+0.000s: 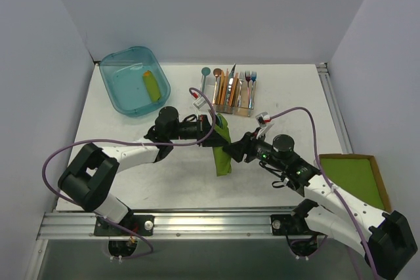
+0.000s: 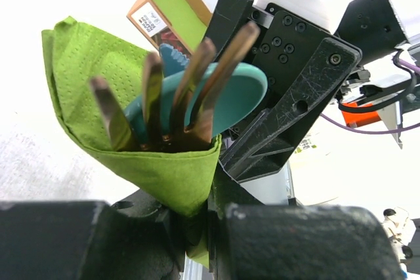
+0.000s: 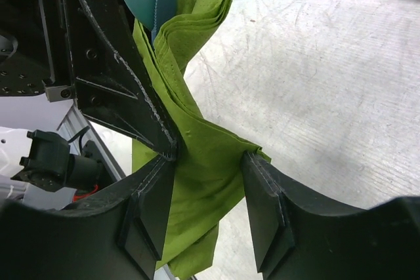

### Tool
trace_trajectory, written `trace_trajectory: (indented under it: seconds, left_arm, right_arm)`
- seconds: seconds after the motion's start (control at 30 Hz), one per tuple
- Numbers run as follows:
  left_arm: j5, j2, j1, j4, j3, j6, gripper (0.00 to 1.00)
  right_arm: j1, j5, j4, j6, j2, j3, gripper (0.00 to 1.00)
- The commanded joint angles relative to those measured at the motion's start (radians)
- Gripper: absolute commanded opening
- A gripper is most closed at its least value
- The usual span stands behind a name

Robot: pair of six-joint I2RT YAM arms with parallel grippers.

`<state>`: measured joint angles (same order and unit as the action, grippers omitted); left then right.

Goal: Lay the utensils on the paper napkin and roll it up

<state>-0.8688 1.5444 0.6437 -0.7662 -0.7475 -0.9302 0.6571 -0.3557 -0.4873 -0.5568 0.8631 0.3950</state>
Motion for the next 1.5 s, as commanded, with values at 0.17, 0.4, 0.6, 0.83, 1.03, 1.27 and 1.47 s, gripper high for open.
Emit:
trace_trajectory:
  seconds: [0.17, 0.4, 0.6, 0.83, 1.03, 1.27, 1.47]
  left_arm:
    - [-0.068, -0.02, -0.003, -0.157, -0.013, -0.07, 0.02]
    - [-0.075, 0.003, -0.003, -0.231, -0.007, -0.113, 0.02]
    - [-0.062, -0.007, -0.006, -0.183, -0.012, -0.076, 0.02]
    - [-0.033, -0.05, -0.021, -0.085, -0.023, -0.007, 0.1]
    - [0.008, -0.112, -0.022, 0.044, -0.033, 0.073, 0.39]
    - [0.011, -0.098, -0.022, -0.071, -0.009, 0.013, 0.59]
    - [0.027, -0.115, -0.024, -0.081, 0.025, 0.027, 0.8]
  right_arm:
    - [-0.014, -0.051, -0.063, 0.003, -0.027, -0.011, 0.44]
    - [-0.016, -0.15, -0.19, -0.049, -0.006, -0.035, 0.37]
    - [-0.016, -0.198, -0.23, -0.083, -0.007, -0.039, 0.17]
    - [-0.016, -0.223, -0.25, -0.109, -0.015, -0.056, 0.0]
    - [-0.016, -0.224, -0.298, -0.133, -0.012, -0.077, 0.0]
    - [-0.016, -0.236, -0.387, -0.173, 0.025, -0.09, 0.0]
    - [-0.016, -0.229, -0.41, -0.178, 0.005, -0.076, 0.0]
